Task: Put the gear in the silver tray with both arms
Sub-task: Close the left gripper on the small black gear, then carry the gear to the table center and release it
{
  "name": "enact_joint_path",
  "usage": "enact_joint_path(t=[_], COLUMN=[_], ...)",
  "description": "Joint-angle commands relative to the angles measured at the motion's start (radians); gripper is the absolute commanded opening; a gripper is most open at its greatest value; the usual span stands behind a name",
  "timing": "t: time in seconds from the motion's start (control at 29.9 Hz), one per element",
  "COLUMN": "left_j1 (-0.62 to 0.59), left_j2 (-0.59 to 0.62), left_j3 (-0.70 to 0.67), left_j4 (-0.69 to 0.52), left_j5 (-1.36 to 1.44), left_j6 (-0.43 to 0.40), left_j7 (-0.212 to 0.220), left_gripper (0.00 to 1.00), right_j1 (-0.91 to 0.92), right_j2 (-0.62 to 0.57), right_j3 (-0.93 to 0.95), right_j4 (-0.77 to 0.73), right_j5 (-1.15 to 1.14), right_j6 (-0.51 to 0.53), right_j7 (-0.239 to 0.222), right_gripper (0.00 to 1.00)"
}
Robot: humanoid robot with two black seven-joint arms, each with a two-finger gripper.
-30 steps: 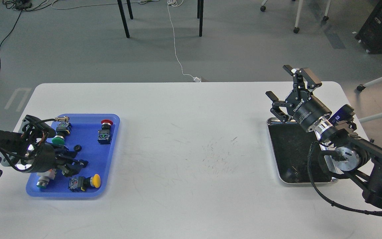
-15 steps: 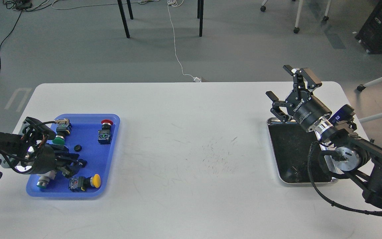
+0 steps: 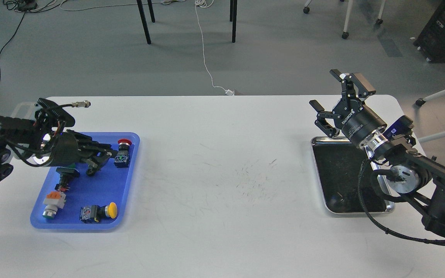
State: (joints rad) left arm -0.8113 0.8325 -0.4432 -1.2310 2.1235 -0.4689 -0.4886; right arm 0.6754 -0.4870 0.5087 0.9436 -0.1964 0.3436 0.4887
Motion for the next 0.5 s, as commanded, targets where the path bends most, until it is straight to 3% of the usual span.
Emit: enact_joint_path(t=[0.0, 0.1, 0.23, 0.33, 0.47], left_j1=[-0.077, -0.118, -0.224, -0.275, -0.29], left_j2=[-0.077, -0.182, -0.323, -0.436, -0.602], left_j3=[0.003, 0.04, 0.226, 0.331, 0.368], left_j4=[-0.068, -0.07, -0.045, 0.031, 0.181], left_j5=[-0.005, 0.019, 0.058, 0.058, 0.058], left_j6=[-0.02, -0.02, -0.02, -0.02, -0.02], left_j7=[0.0, 0.0, 0.0, 0.0, 0.0], left_gripper=[0.11, 0.11, 0.11, 0.11, 0.11], right_j1=[0.058, 0.119, 0.219, 0.314, 0.375], right_j2=[-0.007, -0.007, -0.002, 0.004, 0.008], right_j3=[-0.006, -0.007, -0.047, -0.12, -0.19], right_j4=[-0.003, -0.006, -0.008, -0.009, -0.009], right_j5=[0.0, 0.003, 0.017, 0.044, 0.092], right_j6=[0.0, -0.008, -0.015, -0.021, -0.041], right_j7=[0.0, 0.0, 0.0, 0.0, 0.0], right_gripper=[0.99, 0.99, 0.99, 0.99, 0.99])
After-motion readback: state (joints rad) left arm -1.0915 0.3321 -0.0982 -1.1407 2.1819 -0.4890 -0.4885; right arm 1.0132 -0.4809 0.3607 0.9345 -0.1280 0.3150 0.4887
